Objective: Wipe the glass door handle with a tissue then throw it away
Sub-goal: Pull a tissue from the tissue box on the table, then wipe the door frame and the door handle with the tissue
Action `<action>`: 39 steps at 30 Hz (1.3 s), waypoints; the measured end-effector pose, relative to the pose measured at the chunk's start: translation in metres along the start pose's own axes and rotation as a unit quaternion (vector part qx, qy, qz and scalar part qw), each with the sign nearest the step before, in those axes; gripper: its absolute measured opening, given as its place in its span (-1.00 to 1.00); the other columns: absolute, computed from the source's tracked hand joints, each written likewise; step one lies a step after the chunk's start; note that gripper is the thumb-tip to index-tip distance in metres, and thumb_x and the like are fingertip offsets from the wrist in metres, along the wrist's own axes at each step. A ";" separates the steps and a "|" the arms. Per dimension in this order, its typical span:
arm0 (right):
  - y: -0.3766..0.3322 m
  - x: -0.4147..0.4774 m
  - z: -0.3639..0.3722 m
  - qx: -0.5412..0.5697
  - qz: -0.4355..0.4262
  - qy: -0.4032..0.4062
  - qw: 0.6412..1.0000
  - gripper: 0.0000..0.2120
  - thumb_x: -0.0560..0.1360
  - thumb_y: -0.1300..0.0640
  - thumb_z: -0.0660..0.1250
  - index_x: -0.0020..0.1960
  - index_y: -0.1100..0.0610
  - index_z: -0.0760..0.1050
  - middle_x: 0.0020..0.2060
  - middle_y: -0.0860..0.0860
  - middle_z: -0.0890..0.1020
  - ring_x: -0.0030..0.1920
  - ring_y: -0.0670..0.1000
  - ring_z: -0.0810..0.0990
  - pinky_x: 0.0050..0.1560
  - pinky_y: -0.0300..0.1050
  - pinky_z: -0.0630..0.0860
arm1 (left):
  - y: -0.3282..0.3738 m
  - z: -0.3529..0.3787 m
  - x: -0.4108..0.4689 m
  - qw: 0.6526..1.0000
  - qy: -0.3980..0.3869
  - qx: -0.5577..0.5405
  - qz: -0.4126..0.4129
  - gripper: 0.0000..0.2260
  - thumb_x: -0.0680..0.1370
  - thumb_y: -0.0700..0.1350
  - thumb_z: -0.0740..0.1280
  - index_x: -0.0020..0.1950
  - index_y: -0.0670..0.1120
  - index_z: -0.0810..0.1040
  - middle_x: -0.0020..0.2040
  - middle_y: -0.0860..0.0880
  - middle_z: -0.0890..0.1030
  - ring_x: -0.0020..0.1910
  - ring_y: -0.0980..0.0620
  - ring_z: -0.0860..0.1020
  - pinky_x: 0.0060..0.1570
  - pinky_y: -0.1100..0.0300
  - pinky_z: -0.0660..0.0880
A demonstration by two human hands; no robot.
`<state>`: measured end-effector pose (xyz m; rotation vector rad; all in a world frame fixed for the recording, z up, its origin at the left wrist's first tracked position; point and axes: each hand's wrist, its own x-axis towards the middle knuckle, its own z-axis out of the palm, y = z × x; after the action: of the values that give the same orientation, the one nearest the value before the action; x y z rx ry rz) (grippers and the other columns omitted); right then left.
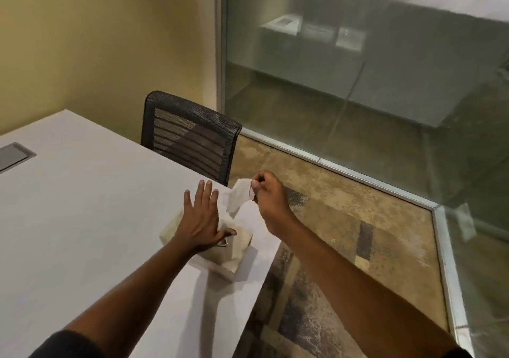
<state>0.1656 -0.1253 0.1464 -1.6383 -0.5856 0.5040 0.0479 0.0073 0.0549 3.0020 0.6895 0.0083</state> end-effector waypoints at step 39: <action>-0.127 -0.858 -0.507 0.133 -0.029 0.780 0.611 -0.77 0.57 0.13 0.27 -0.15 0.14 0.67 -0.15 0.16 0.71 -0.14 0.11 0.69 -0.23 -0.04 0.62 | 0.901 -0.146 -0.483 0.437 0.243 -0.258 0.827 -0.11 0.51 0.46 0.05 0.53 -0.24 0.10 0.56 -0.32 0.09 0.56 -0.37 0.04 0.38 -0.51 0.04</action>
<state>-0.1933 -1.0429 0.3425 -1.1601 0.7522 -0.9105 0.0027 -1.0043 0.2596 1.6755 -1.9521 0.8920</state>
